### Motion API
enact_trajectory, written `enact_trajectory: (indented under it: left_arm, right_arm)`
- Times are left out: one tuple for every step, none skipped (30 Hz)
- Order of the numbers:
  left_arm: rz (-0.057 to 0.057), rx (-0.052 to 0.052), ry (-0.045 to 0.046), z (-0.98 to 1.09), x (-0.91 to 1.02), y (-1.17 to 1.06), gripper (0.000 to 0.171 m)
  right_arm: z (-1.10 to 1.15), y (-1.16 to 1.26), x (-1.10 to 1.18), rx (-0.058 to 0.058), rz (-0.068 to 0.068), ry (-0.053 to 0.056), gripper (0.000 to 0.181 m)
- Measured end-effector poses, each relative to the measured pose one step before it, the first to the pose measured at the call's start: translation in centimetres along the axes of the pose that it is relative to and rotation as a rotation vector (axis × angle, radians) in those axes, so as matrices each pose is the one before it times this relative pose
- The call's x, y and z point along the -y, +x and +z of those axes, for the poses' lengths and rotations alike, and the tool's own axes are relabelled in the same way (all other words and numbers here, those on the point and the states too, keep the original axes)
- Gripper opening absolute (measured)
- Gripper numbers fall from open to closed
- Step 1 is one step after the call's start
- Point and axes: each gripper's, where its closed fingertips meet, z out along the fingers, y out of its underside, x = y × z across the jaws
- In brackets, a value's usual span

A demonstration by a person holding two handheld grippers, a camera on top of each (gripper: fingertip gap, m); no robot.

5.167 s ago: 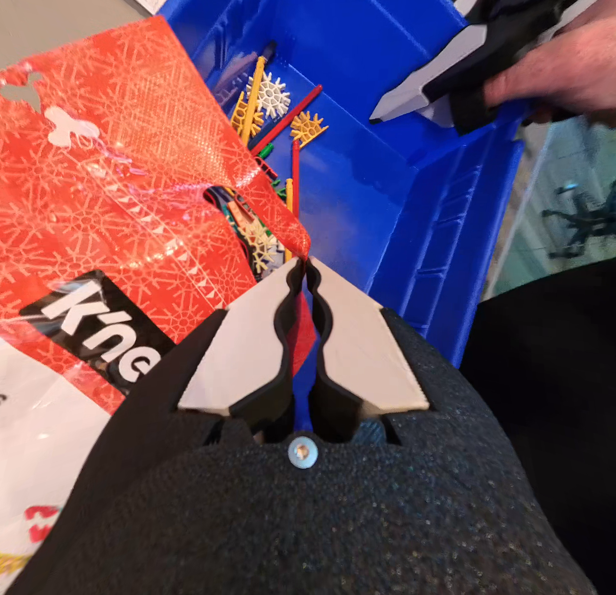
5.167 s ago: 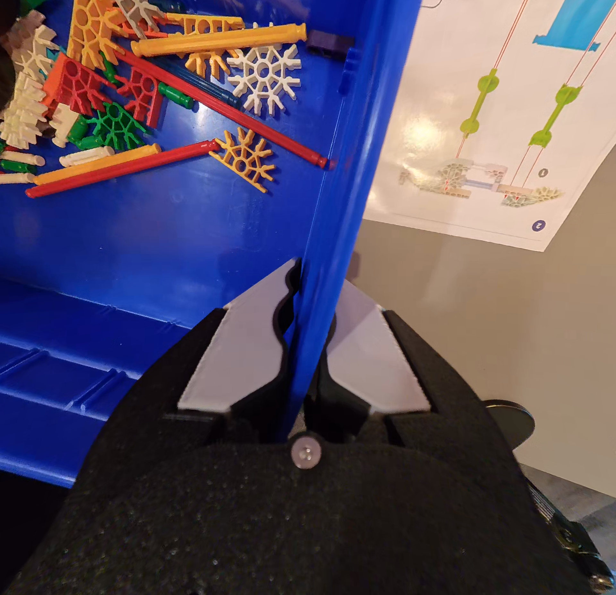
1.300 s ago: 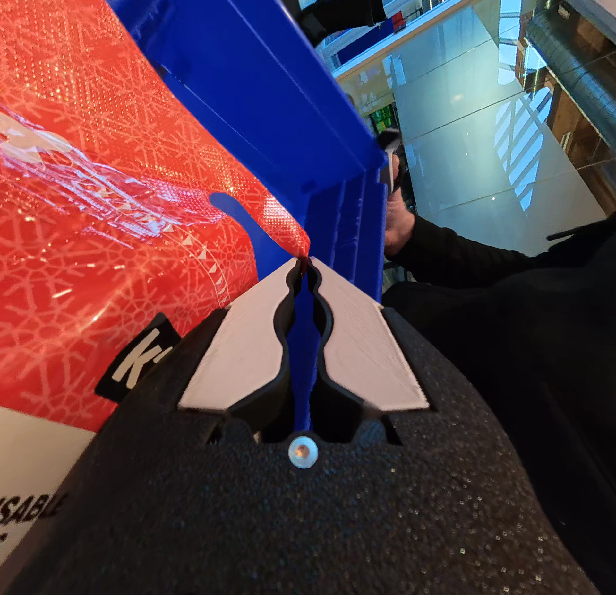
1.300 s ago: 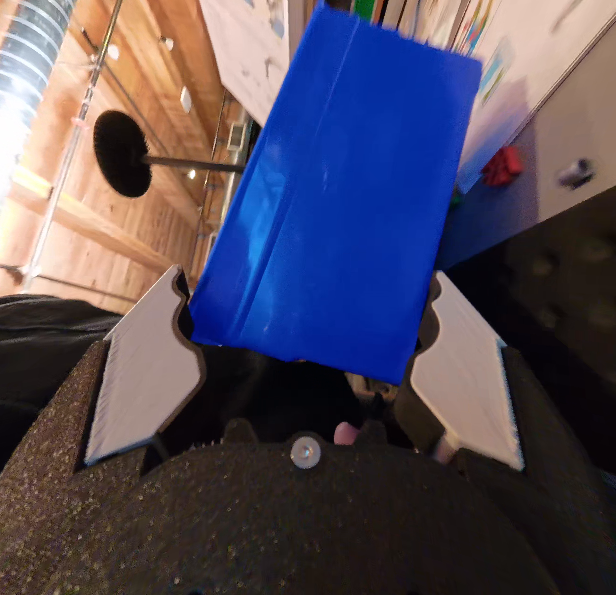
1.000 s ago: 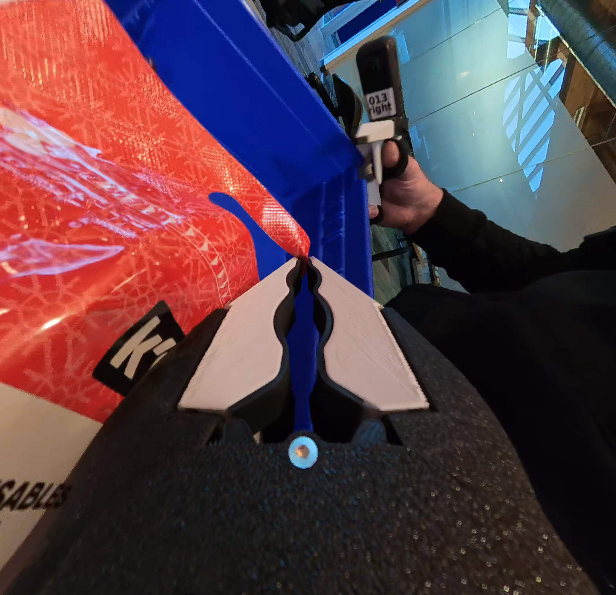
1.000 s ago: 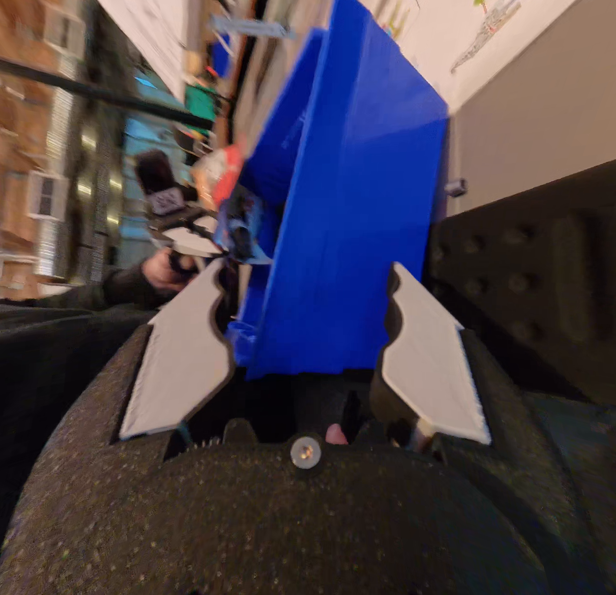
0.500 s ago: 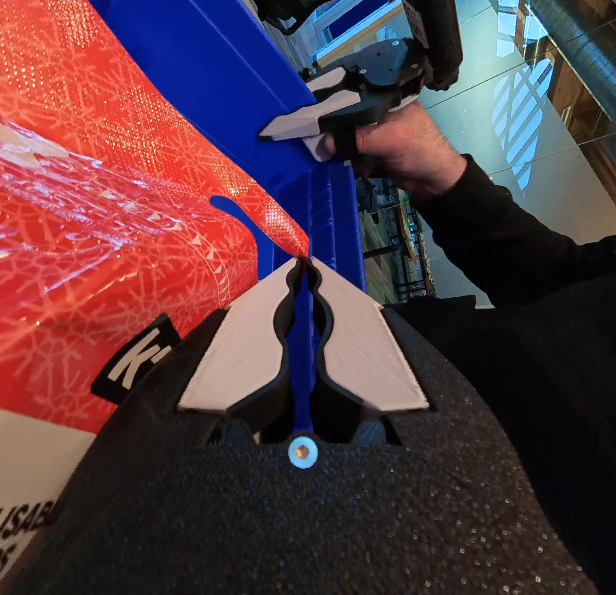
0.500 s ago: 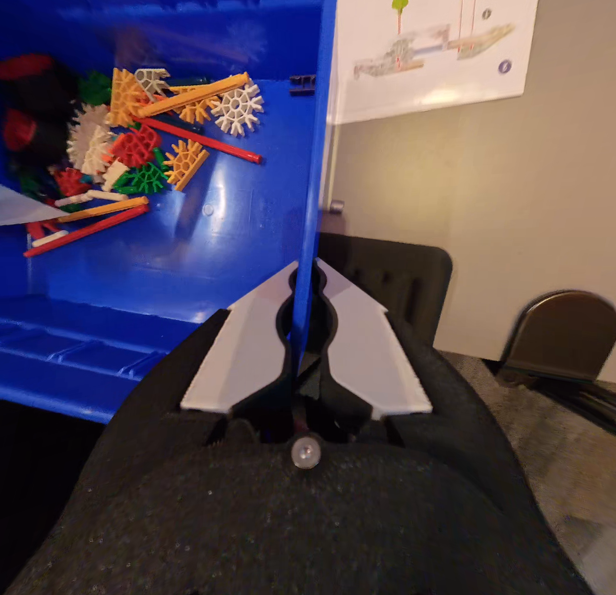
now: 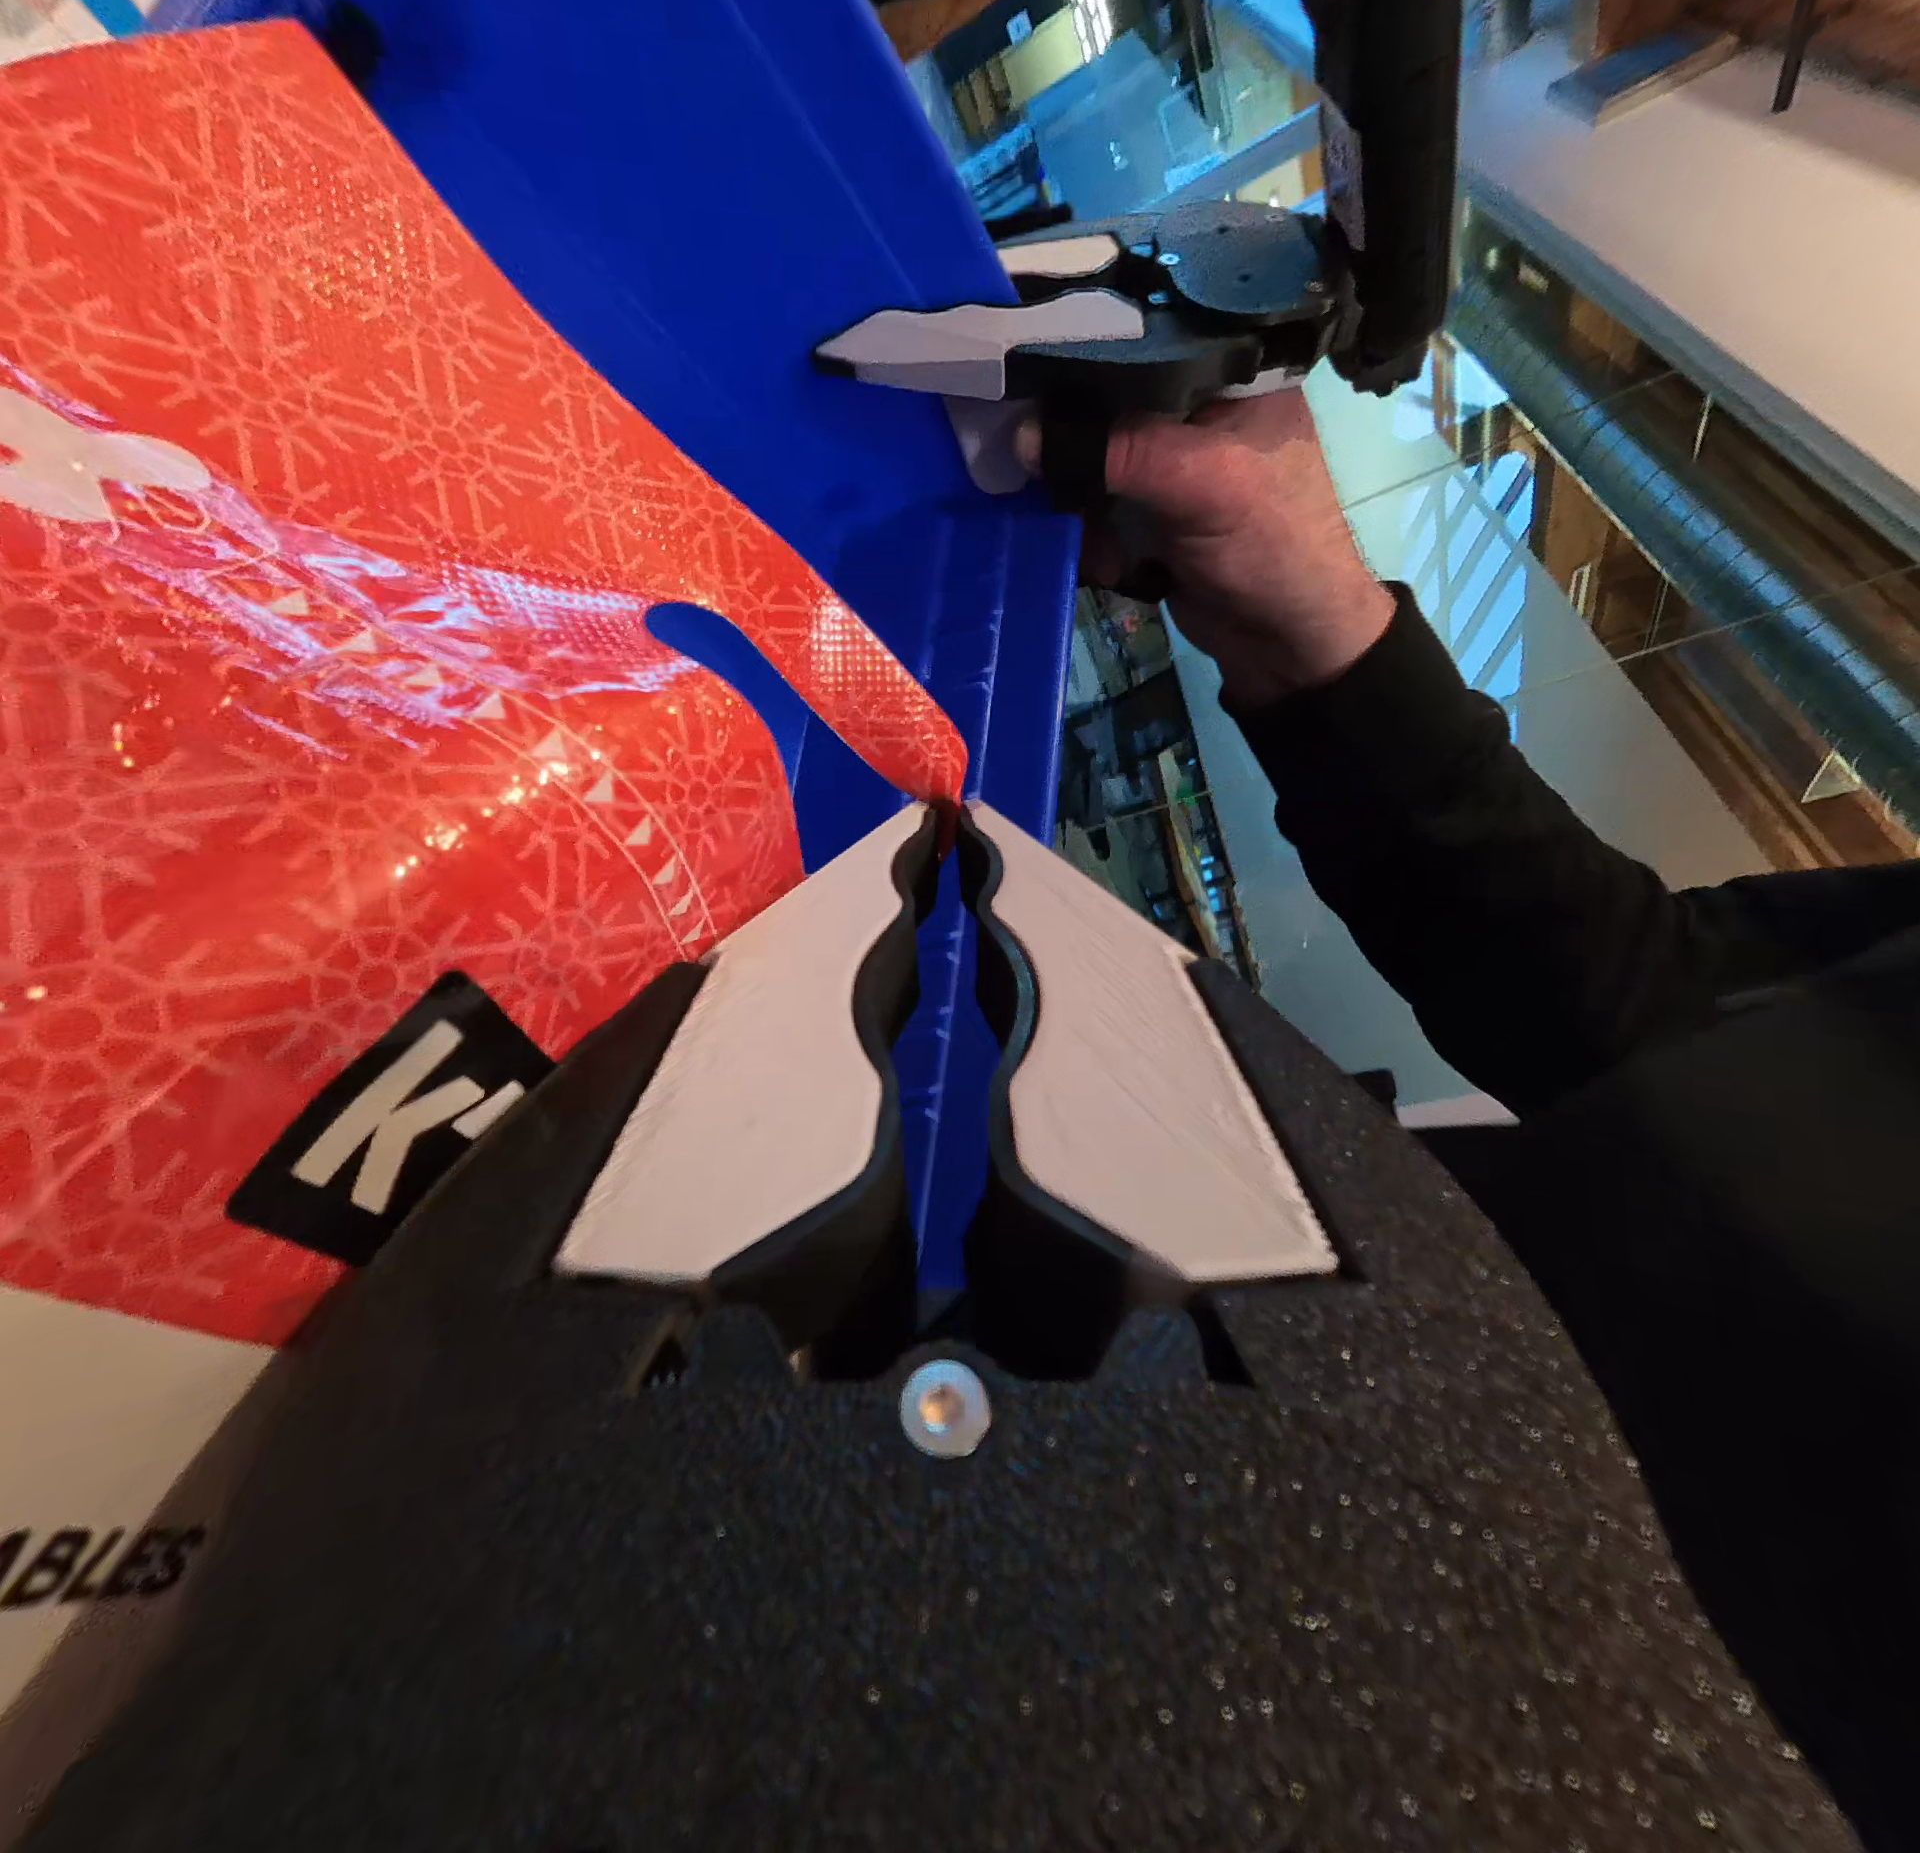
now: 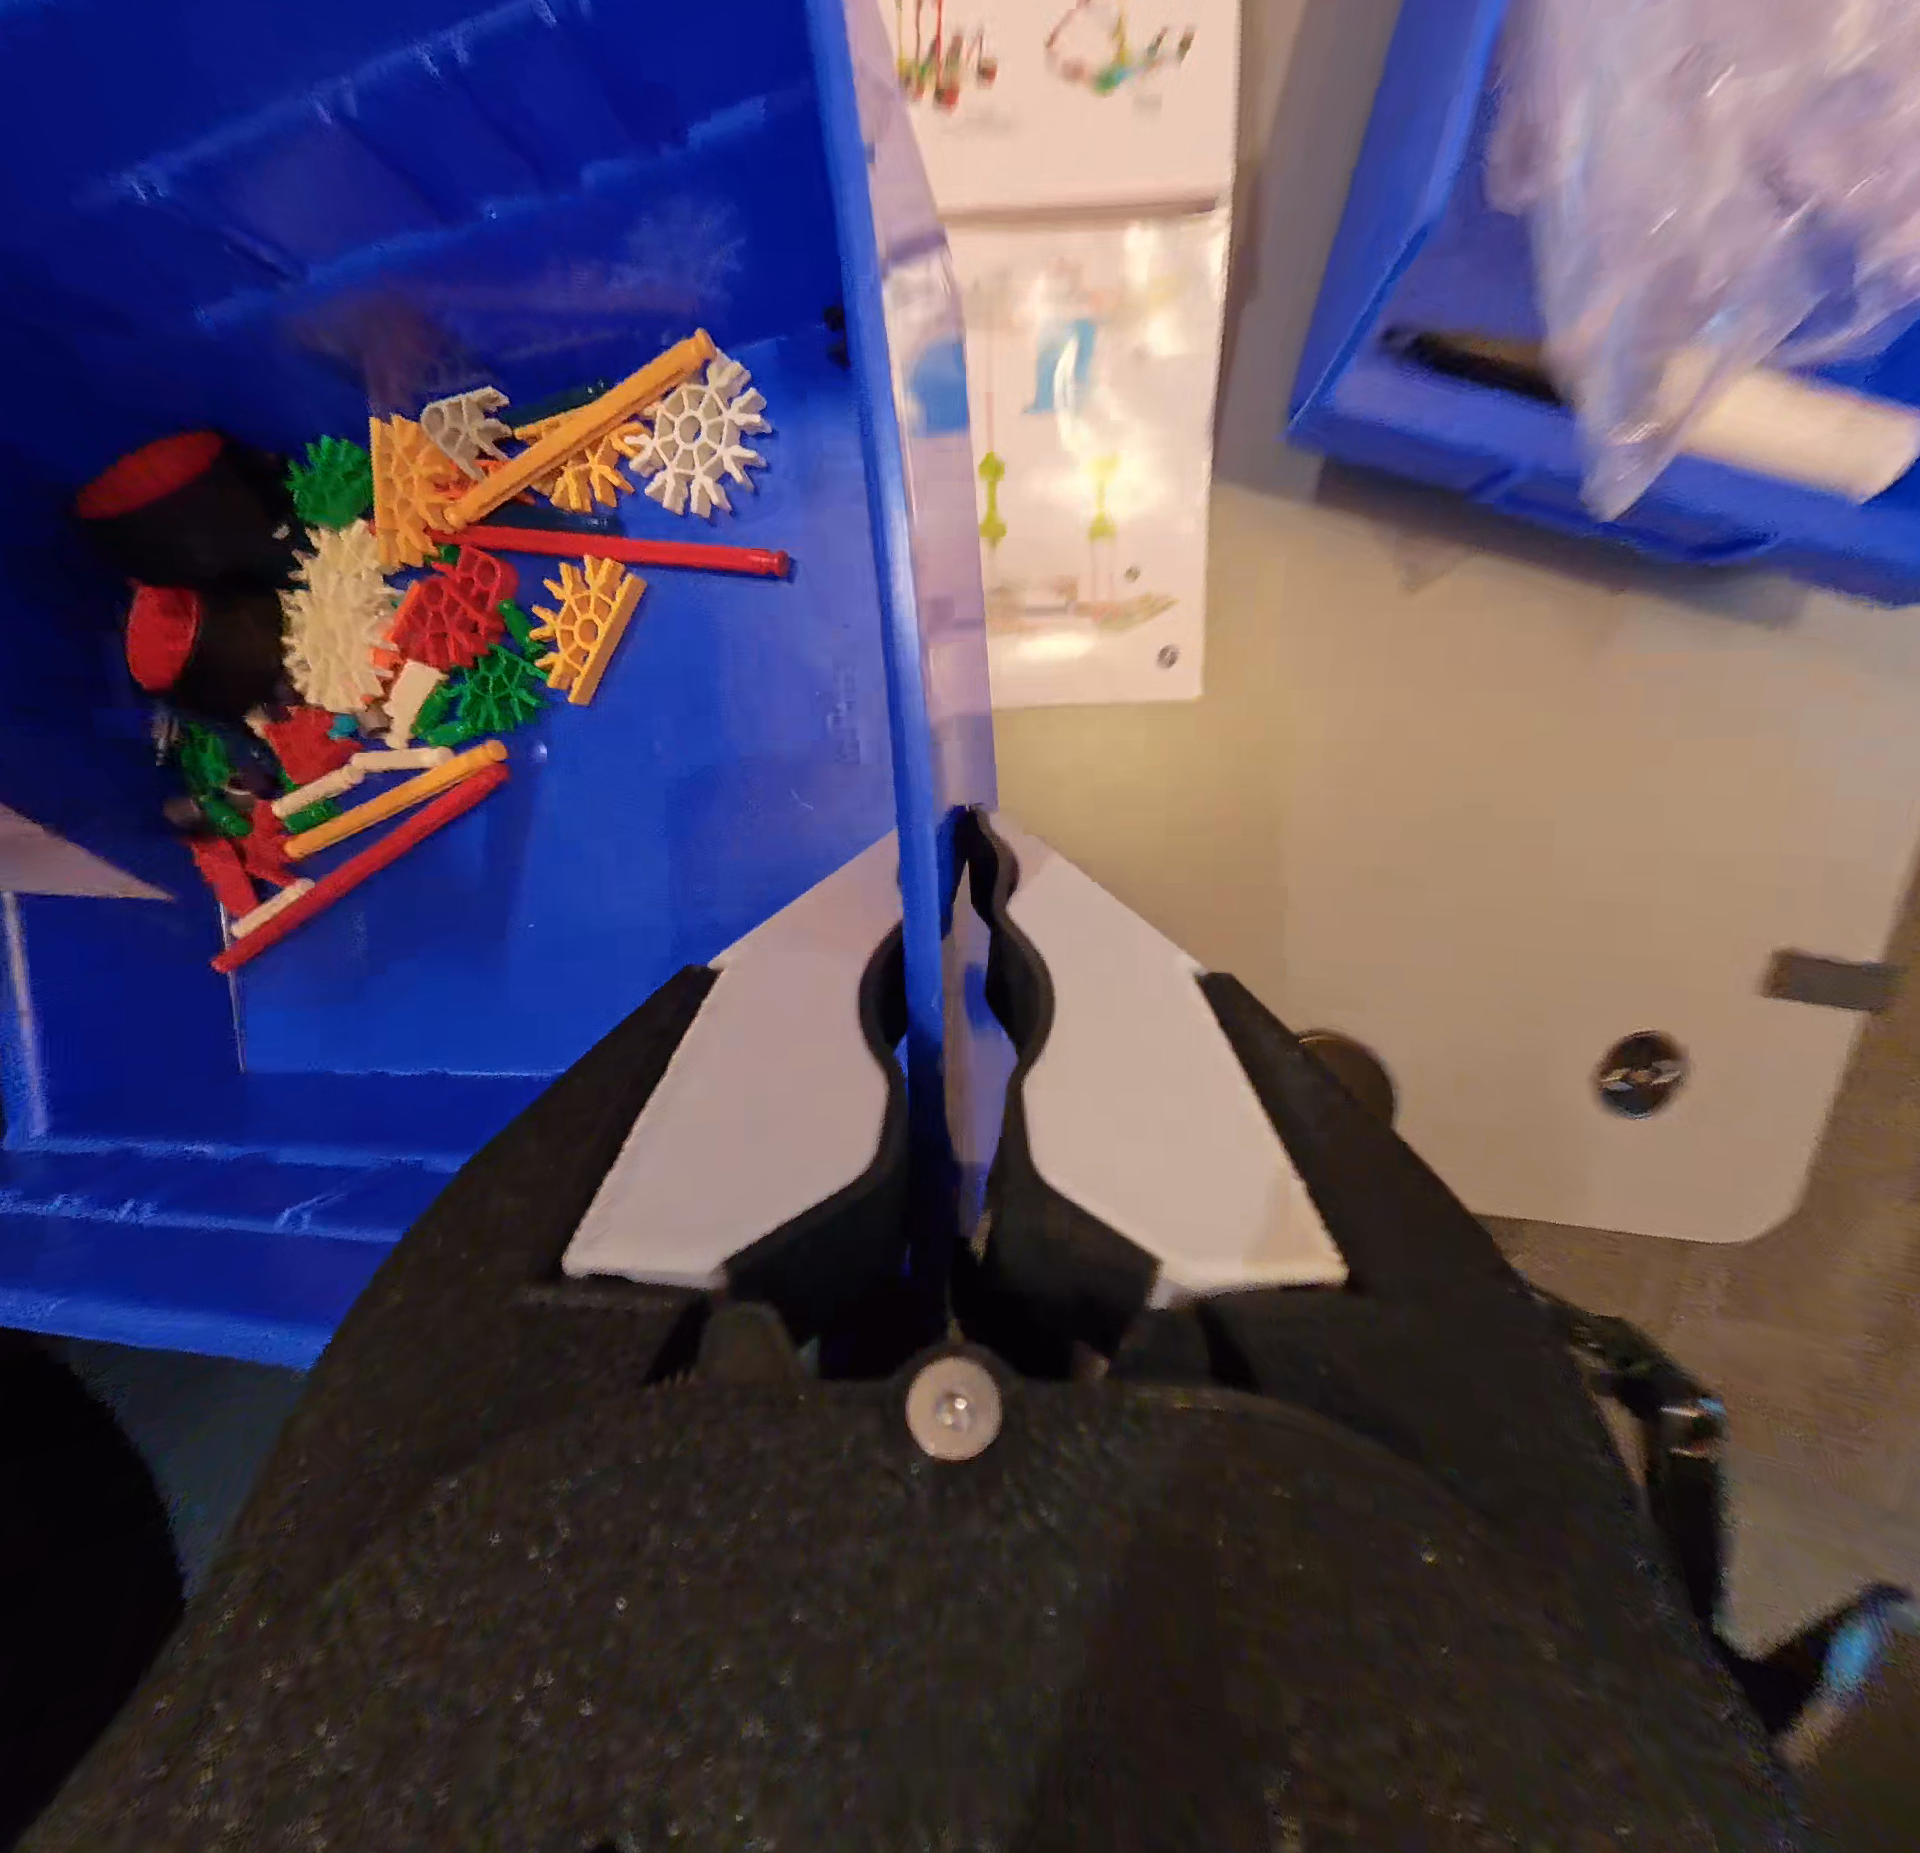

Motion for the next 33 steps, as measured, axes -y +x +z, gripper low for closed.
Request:
enact_trajectory:
  left_arm:
    - [-0.0002, -0.0081, 0.01810, 0.042, 0.476, 0.222, 0.000]
    - [-0.0024, -0.0031, 0.01846, 0.092, 0.484, 0.139, 0.000]
    - [-0.0040, -0.0006, 0.01679, 0.123, 0.453, 0.101, 0.000]
    - [-0.0019, -0.0145, 0.01664, 0.159, 0.427, 0.343, 0.000]
    - [0.0059, -0.0044, 0.01613, 0.205, 0.397, 0.249, 0.000]
    - [0.0077, 0.0015, 0.01587, 0.217, 0.378, 0.160, 0.000]
    - [-0.0034, -0.0154, 0.02071, 0.228, 0.449, 0.359, 0.000]
    - [-0.0076, -0.0188, 0.02667, 0.225, 0.511, 0.375, 0.000]
    - [-0.0005, 0.0017, 0.01972, 0.222, 0.387, 0.051, 0.000]
    - [0.0015, 0.0013, 0.01312, 0.207, 0.290, -0.045, 0.000]
    - [-0.0055, -0.0093, 0.01246, 0.174, 0.273, 0.045, 0.000]
    - [-0.0069, -0.0043, 0.01682, 0.101, 0.324, -0.055, 0.000]
    - [-0.0039, 0.0032, 0.01080, 0.088, 0.239, -0.157, 0.000]
    - [-0.0040, 0.0050, 0.01066, 0.068, 0.193, -0.205, 0.000]
    - [-0.0095, 0.0029, 0.01749, 0.025, 0.259, -0.220, 0.000]
    - [-0.0126, 0.0023, 0.01681, -0.004, 0.211, -0.237, 0.000]
    - [-0.0044, 0.0003, 0.01245, 0.004, 0.096, -0.166, 0.001]
    - [-0.0035, 0.0004, 0.00763, 0.017, -0.037, -0.158, 0.000]
    - [-0.0089, 0.0029, 0.01298, 0.010, 0.020, -0.190, 0.000]
    - [-0.0084, -0.0099, 0.01780, -0.004, 0.137, 0.054, 0.000]
    - [-0.0043, -0.0085, 0.01126, 0.044, 0.088, 0.082, 0.000]
    - [-0.0017, -0.0021, 0.01110, 0.093, 0.117, 0.011, 0.000]
    - [-0.0045, -0.0081, 0.01447, 0.136, 0.206, 0.119, 0.000]
    - [-0.0052, -0.0091, 0.01108, 0.199, 0.204, 0.157, 0.000]
    - [-0.0013, -0.0025, 0.00546, 0.217, 0.127, 0.060, 0.000]
    - [0.0008, -0.0004, 0.00505, 0.187, 0.117, 0.031, 0.000]
    - [-0.0074, -0.0056, 0.00917, 0.115, 0.167, 0.067, 0.000]
    - [-0.0164, -0.0064, 0.01285, 0.108, 0.211, 0.074, 0.000]
    - [-0.0074, 0.0032, 0.00755, 0.100, 0.124, -0.048, 0.000]
    - [0.0000, 0.0004, 0.00392, 0.075, 0.089, -0.044, 0.000]
    - [-0.0009, 0.0001, 0.00445, -0.013, 0.113, -0.113, 0.000]
    - [-0.0065, -0.0003, 0.00870, -0.042, 0.166, -0.111, 0.000]
    - [-0.0054, -0.0012, 0.00353, 0.017, 0.071, -0.014, 0.000]
  right_arm:
    - [-0.600, 0.324, 0.912, -0.0221, -0.0277, 0.0055, 0.000]
    - [-0.636, 0.272, 0.981, -0.0123, -0.0163, 0.0050, 0.000]
    - [-0.696, 0.372, 1.076, -0.0192, -0.0241, 0.0083, 0.000]
    - [-0.679, 0.410, 1.046, -0.0235, -0.0308, 0.0029, 0.000]
    - [-0.631, 0.366, 1.024, -0.0168, -0.0281, -0.0007, 0.000]
    - [-0.626, 0.368, 1.103, -0.0133, -0.0231, 0.0085, 0.001]
    - [-0.576, 0.387, 1.039, -0.0166, -0.0251, 0.0063, 0.001]
    - [-0.454, 0.356, 0.877, -0.0140, -0.0245, -0.0021, 0.001]
    - [-0.365, 0.322, 0.805, -0.0076, -0.0192, 0.0022, 0.001]
    - [-0.305, 0.336, 0.692, -0.0048, -0.0089, 0.0033, 0.001]
    - [-0.244, 0.328, 0.497, -0.0069, -0.0063, -0.0038, 0.000]
    - [-0.158, 0.223, 0.452, -0.0029, -0.0040, -0.0002, 0.001]
    - [-0.038, 0.071, 0.369, 0.0033, -0.0016, 0.0014, 0.001]
    - [0.063, -0.020, 0.219, 0.0030, -0.0026, -0.0061, 0.001]
    - [0.050, -0.088, 0.226, -0.0012, -0.0092, -0.0040, 0.001]
    - [-0.004, -0.176, 0.325, 0.0032, -0.0049, 0.0028, 0.001]
    - [-0.001, -0.128, 0.333, 0.0029, -0.0004, 0.0029, 0.001]
    - [-0.016, -0.105, 0.309, 0.0052, 0.0064, 0.0022, 0.001]
    - [-0.061, -0.052, 0.285, 0.0027, -0.0008, -0.0025, 0.001]
    - [-0.144, 0.081, 0.380, -0.0041, -0.0022, 0.0009, 0.001]
    - [-0.192, 0.061, 0.444, -0.0006, -0.0005, 0.0041, 0.002]
    - [-0.199, 0.126, 0.383, -0.0059, -0.0101, -0.0014, 0.002]
    - [-0.243, 0.128, 0.396, -0.0051, -0.0082, -0.0004, 0.002]
    - [-0.253, 0.144, 0.412, -0.0061, -0.0061, 0.0022, 0.002]
    - [-0.234, 0.151, 0.317, -0.0092, -0.0118, -0.0026, 0.002]
    - [-0.192, 0.121, 0.253, -0.0057, -0.0078, -0.0023, 0.002]
    - [-0.122, 0.084, 0.204, -0.0026, -0.0032, -0.0023, 0.002]
    - [-0.065, 0.055, 0.191, -0.0058, -0.0084, -0.0034, 0.002]
    - [-0.078, 0.007, 0.216, -0.0074, -0.0121, -0.0023, 0.002]
    - [-0.075, -0.047, 0.260, -0.0017, -0.0088, 0.0012, 0.002]
    - [-0.039, -0.021, 0.233, 0.0005, -0.0064, -0.0002, 0.002]
    - [-0.036, -0.036, 0.236, -0.0011, -0.0079, -0.0023, 0.002]
    - [-0.052, -0.032, 0.266, -0.0058, -0.0170, -0.0028, 0.002]
